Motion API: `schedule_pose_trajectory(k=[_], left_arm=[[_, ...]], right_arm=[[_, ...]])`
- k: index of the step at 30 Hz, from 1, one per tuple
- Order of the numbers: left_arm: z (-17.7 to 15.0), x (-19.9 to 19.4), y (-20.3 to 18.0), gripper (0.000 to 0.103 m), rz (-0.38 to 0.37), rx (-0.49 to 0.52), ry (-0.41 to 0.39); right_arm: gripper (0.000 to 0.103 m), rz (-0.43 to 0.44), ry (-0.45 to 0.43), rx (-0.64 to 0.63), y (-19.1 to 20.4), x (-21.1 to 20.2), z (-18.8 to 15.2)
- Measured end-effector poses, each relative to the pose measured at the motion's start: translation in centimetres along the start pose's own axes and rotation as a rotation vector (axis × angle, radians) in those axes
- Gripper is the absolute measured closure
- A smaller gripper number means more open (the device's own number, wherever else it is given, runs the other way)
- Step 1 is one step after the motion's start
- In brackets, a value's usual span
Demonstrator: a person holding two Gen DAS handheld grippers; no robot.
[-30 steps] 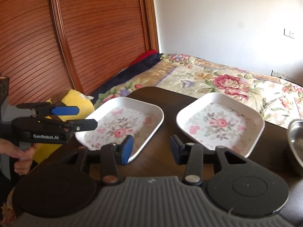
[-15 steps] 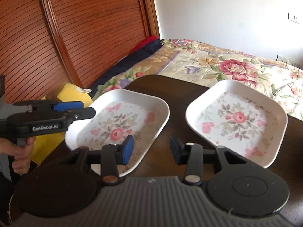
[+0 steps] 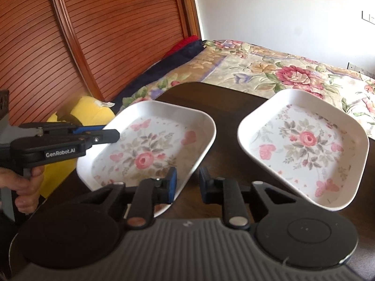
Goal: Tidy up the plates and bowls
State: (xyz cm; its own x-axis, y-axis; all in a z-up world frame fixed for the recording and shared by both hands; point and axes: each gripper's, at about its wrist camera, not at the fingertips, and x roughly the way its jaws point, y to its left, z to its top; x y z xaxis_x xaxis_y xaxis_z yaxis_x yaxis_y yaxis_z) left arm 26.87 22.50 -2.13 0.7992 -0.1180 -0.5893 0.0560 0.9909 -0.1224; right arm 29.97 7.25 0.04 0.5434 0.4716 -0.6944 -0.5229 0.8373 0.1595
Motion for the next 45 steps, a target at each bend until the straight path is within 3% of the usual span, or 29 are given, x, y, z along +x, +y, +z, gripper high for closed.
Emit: schedule_pose_trajectory(k=[13, 15, 16, 27, 45], left_arm=[[0.0, -0.2, -0.1, 0.083, 0.009, 0.004, 0.007], [0.0, -0.3, -0.2, 0.085, 0.017, 0.007, 0.008], [0.0, -0.4, -0.2, 0.095, 0.005, 0.005, 0.010], [-0.3, -1.6, -0.8, 0.095, 0.011, -0.014, 0.007], [-0.3, -5.1, -4.3, 0.095, -0.006, 0.007, -0.029]], right_arm=[[0.083, 0.000, -0.009, -0.007, 0.1, 0.1, -0.1], [0.083, 0.004, -0.009, 0.000, 0.0, 0.1, -0.1], [0.083, 0.007, -0.008, 0.005, -0.1, 0.1, -0.1], [0.086, 0.006, -0.017, 0.031, -0.5, -0.3, -0.2], [0.086, 0.008, -0.081, 0.053, -1.6, -4.7, -1.3]])
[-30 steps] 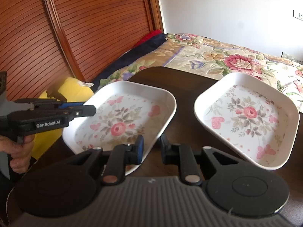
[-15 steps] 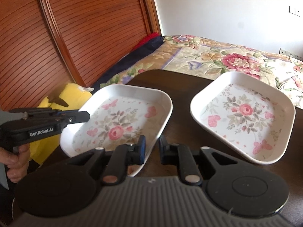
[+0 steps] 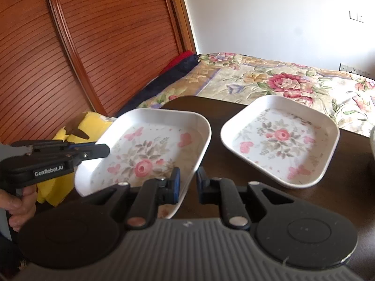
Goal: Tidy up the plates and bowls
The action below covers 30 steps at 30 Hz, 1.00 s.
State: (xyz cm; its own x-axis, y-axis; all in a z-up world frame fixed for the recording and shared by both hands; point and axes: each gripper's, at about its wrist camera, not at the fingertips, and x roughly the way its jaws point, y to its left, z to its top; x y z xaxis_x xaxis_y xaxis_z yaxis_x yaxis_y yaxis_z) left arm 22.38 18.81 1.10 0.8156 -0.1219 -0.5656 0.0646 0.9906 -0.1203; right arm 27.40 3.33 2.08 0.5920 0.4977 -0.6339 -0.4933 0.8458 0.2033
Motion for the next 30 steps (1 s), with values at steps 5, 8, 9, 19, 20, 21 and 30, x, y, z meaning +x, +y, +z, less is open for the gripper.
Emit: schedule_pose_trajectory(k=[5, 8, 9, 19, 20, 21, 30], left_arm=[[-0.5, -1.3, -1.5, 0.095, -0.010, 0.002, -0.009], [-0.8, -1.9, -2.4, 0.095, -0.015, 0.010, -0.008], [-0.9, -2.2, -2.8, 0.095, -0.016, 0.012, -0.010], [-1.9, -4.0, -5.8, 0.095, -0.035, 0.040, -0.020], [-2.0, -4.1, -6.0, 0.095, -0.038, 0.042, -0.020], [-2.1, -4.2, -6.3, 0.095, -0.040, 0.044, -0.020], [-3.0, -5.3, -8.0, 0.095, -0.061, 0.059, -0.014]], right_arm=[[0.086, -0.001, -0.021, 0.003, -0.5, -1.8, -0.9], [0.086, -0.004, -0.028, 0.006, -0.8, -2.8, -1.5], [0.086, -0.005, -0.029, 0.007, -0.9, -3.0, -1.6], [0.086, -0.015, -0.059, 0.020, -2.2, -6.2, -3.5], [0.086, -0.015, -0.062, 0.021, -2.4, -6.5, -3.7], [0.086, -0.017, -0.065, 0.022, -2.5, -6.8, -3.9], [0.086, -0.026, -0.078, 0.035, -3.5, -8.6, -5.3]])
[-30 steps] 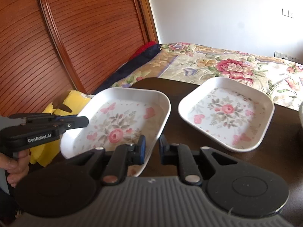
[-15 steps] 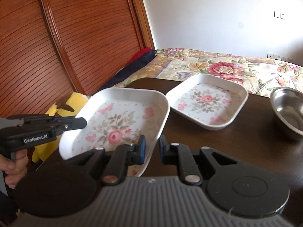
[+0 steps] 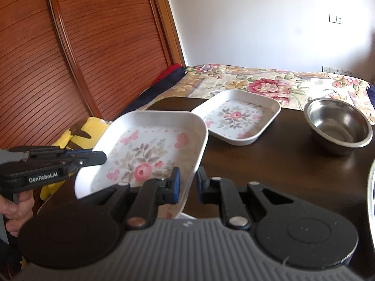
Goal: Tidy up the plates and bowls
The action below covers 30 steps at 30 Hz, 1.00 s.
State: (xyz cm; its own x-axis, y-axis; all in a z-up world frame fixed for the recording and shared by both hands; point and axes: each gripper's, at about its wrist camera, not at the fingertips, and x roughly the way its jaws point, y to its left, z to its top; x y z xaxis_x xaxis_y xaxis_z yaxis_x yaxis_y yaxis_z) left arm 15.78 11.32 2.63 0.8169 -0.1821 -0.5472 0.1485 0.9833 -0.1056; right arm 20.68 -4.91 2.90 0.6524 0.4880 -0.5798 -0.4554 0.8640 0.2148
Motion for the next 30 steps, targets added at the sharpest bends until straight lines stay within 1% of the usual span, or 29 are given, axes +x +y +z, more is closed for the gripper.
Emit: schedule_pose_trajectory(k=[7, 16, 30], left_arm=[[-0.7, -0.8, -1.0, 0.095, -0.007, 0.017, 0.005], [-1.4, -1.3, -1.5, 0.094, -0.019, 0.018, 0.017], [-3.9, -2.4, -3.1, 0.094, -0.074, 0.020, 0.036]], right_arm=[[0.086, 0.000, -0.003, 0.000, -0.1, -1.1, -0.9], [0.086, -0.012, -0.028, -0.030, 0.3, -2.7, -1.8], [0.086, -0.038, -0.024, -0.026, -0.2, -5.2, -5.0]])
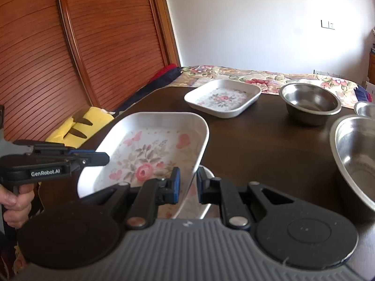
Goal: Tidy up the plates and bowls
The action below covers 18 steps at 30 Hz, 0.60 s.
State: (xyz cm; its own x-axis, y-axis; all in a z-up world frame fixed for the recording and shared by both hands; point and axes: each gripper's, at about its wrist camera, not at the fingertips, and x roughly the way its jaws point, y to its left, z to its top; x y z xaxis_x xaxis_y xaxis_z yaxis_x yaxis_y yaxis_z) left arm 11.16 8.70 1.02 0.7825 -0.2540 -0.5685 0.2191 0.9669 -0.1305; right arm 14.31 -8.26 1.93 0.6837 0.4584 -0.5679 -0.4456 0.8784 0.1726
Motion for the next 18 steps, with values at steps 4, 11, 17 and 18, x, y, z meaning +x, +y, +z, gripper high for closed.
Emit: schedule_pose_trajectory(k=[4, 11, 17, 18], left_arm=[[-0.5, 0.0, -0.2, 0.094, -0.013, -0.001, 0.011], [-1.1, 0.1, -0.6, 0.094, -0.029, 0.002, 0.027], [-1.0, 0.1, -0.5, 0.094, -0.029, 0.005, 0.026], [-1.1, 0.1, -0.5, 0.094, -0.029, 0.005, 0.027]], right_arm=[[0.086, -0.009, 0.009, -0.002, 0.0, -0.5, -0.7], [0.086, -0.017, 0.009, -0.006, 0.1, -1.1, -1.3], [0.086, -0.027, 0.013, -0.043, 0.5, -1.2, -2.2], [0.086, -0.029, 0.015, -0.047, 0.6, -1.2, -2.3]])
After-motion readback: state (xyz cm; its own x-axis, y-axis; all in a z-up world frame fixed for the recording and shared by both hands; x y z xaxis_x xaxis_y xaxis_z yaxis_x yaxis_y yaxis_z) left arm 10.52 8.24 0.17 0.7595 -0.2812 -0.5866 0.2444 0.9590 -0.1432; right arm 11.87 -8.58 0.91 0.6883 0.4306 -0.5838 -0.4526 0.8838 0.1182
